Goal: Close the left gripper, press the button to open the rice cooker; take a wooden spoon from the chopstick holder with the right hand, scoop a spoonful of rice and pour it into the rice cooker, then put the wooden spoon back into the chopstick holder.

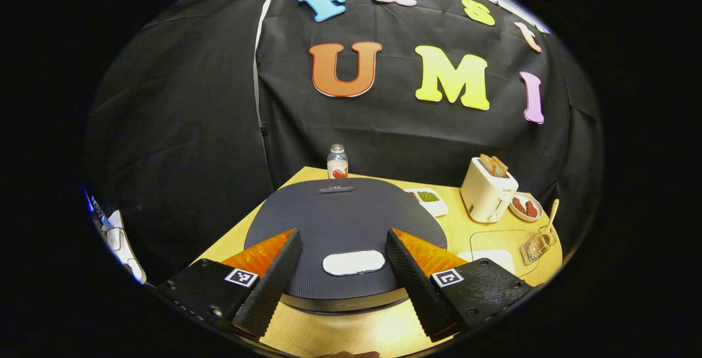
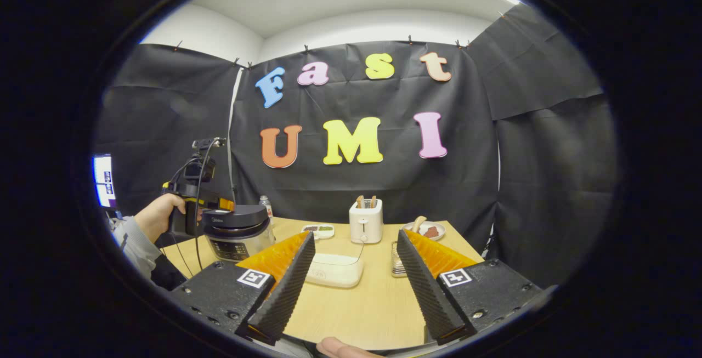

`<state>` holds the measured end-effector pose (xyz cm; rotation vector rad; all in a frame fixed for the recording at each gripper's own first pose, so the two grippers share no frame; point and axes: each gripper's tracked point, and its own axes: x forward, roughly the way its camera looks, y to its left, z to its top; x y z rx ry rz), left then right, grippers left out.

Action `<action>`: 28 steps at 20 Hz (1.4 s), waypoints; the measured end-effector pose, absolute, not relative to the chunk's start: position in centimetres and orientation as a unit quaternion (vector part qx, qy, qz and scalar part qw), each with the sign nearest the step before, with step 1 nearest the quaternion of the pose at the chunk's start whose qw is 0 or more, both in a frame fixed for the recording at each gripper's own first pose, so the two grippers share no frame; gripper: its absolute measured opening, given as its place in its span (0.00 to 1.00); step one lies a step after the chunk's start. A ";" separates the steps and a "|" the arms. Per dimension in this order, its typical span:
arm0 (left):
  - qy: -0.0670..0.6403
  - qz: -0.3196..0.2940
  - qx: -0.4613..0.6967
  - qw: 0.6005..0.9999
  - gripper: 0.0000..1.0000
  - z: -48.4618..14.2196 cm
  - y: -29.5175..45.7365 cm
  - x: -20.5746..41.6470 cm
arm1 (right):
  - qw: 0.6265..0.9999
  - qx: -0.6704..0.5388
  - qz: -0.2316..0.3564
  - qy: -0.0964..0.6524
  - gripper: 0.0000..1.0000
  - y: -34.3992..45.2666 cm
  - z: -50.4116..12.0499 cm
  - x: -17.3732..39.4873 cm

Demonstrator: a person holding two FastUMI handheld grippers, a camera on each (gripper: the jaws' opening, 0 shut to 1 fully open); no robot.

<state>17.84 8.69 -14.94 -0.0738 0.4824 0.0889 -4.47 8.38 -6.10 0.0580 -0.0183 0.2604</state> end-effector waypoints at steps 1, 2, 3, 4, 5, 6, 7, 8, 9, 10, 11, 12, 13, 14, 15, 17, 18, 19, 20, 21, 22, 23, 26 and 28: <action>0.248 0.043 -0.036 0.967 1.00 -15.5 8.5 17.5 | 0.991 0.031 0.132 -0.008 0.93 8.6 -6.3 -4.5; 0.255 0.041 -0.036 0.965 1.00 -15.9 8.2 16.9 | 0.990 0.030 0.134 -0.007 0.97 8.9 -6.4 -4.5; 0.259 0.040 -0.032 0.964 1.00 -16.2 8.0 16.5 | 0.990 0.030 0.135 -0.004 0.97 9.0 -6.7 -4.3; 0.251 0.041 -0.030 0.967 1.00 -16.0 7.9 16.4 | 0.990 0.030 0.134 -0.001 0.93 9.1 -6.8 -4.2; 0.248 0.041 -0.034 0.967 1.00 -16.0 7.9 16.1 | 0.990 0.030 0.136 0.001 0.97 9.3 -7.0 -4.2; 0.244 0.042 -0.036 0.968 1.00 -16.1 7.8 16.0 | 0.990 0.030 0.138 0.002 0.93 9.5 -7.0 -4.3; 0.243 0.042 -0.038 0.968 1.00 -16.0 7.8 15.8 | 0.990 0.029 0.139 0.002 0.93 9.6 -7.1 -4.4; 0.239 0.044 -0.039 0.969 1.00 -16.1 7.6 15.7 | 0.990 0.027 0.140 0.002 0.97 9.7 -7.1 -4.5; 0.235 0.045 -0.038 0.970 1.00 -16.0 7.6 15.6 | 0.990 0.027 0.140 0.000 0.97 9.8 -7.0 -4.6; 0.229 0.047 -0.036 0.972 1.00 -16.1 7.6 15.5 | 0.990 0.026 0.142 -0.001 0.97 9.9 -7.1 -4.7; 0.221 0.049 -0.036 0.973 1.00 -16.0 7.5 15.4 | 0.989 0.026 0.144 -0.003 0.93 10.2 -7.1 -4.7; 0.210 0.052 -0.035 0.976 1.00 -16.2 7.5 15.3 | 0.989 0.028 0.147 -0.005 0.93 10.3 -7.1 -4.8; 0.198 0.056 -0.034 0.978 1.00 -16.1 7.5 15.3 | 0.989 0.028 0.148 -0.003 0.93 10.5 -7.2 -4.7; 0.187 0.060 -0.033 0.980 1.00 -16.1 7.5 15.3 | 0.988 0.026 0.150 -0.001 0.93 10.6 -7.5 -4.7; 0.177 0.063 -0.033 0.982 1.00 -16.1 7.5 15.3 | 0.988 0.024 0.150 0.001 0.97 10.7 -7.6 -4.7; 0.159 0.066 -0.031 0.985 1.00 -16.1 7.4 15.3 | 0.988 0.020 0.152 0.002 0.97 11.1 -7.8 -4.7; 0.146 0.067 -0.032 0.986 1.00 -16.2 7.4 15.3 | 0.988 0.019 0.154 0.001 0.97 11.3 -7.9 -4.7; 0.135 0.069 -0.031 0.988 1.00 -16.2 7.3 15.3 | 0.988 0.022 0.156 0.002 0.93 11.5 -7.9 -4.6; 0.125 0.070 -0.027 0.989 1.00 -16.1 7.4 15.3 | 0.987 0.025 0.159 0.003 0.97 11.7 -8.0 -4.7; 0.114 0.070 -0.025 0.991 1.00 -16.2 7.4 15.3 | 0.986 0.026 0.162 0.004 0.97 11.9 -8.0 -4.7; 0.105 0.071 -0.024 0.992 1.00 -16.3 7.5 15.3 | 0.986 0.027 0.165 0.001 0.97 12.1 -7.9 -4.9; 0.094 0.071 -0.023 0.993 1.00 -16.3 7.4 15.3 | 0.986 0.025 0.167 -0.002 0.97 12.3 -7.8 -4.9; 0.066 0.073 -0.024 0.995 0.99 -16.1 7.4 15.5 | 0.985 0.020 0.172 -0.015 0.93 12.6 -7.2 -5.2; 0.058 0.074 -0.023 0.995 0.99 -16.3 7.4 15.5 | 0.984 0.017 0.175 -0.020 0.97 12.8 -7.1 -5.4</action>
